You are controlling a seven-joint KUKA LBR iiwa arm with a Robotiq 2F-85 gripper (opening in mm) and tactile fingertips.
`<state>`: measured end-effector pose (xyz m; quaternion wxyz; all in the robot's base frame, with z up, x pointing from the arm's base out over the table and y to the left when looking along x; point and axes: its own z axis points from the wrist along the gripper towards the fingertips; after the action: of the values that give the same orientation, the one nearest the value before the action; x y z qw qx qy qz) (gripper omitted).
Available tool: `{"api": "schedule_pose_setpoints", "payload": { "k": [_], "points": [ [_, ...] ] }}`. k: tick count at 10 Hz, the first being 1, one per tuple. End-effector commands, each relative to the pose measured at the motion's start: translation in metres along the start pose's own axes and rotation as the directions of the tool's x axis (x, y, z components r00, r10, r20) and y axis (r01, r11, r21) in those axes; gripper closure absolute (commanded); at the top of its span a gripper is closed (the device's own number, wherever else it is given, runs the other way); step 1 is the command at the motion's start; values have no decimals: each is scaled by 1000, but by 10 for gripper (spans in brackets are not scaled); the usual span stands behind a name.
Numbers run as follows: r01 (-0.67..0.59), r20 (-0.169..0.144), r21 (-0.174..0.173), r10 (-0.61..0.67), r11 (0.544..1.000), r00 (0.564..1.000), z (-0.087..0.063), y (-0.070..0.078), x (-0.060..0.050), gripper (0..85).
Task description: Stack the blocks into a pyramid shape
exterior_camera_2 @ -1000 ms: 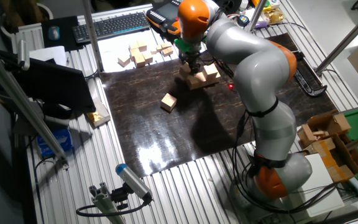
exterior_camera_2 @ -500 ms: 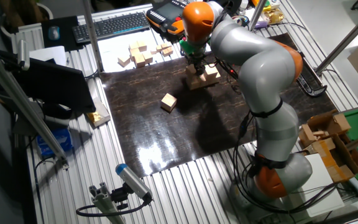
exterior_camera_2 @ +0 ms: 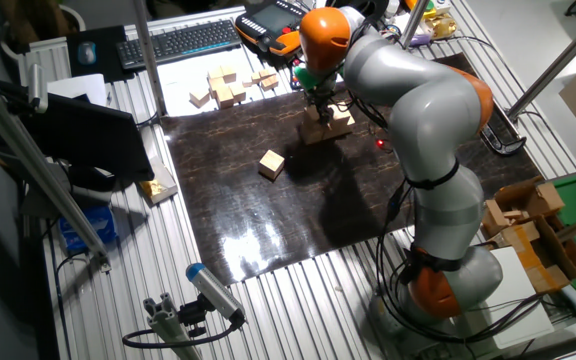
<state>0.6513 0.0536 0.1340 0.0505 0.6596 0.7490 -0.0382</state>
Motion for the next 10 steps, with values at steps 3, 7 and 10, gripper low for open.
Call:
{"api": "schedule_pose_setpoints", "payload": {
  "k": [3, 7, 10],
  "points": [
    [-42, 6, 19, 42, 999, 999, 0, -2, -1, 843],
    [-50, 10, 15, 49, 999, 999, 2, -3, -5, 843],
    [-63, 10, 17, 63, 998, 998, 3, -4, -6, 843]
  ]
}}
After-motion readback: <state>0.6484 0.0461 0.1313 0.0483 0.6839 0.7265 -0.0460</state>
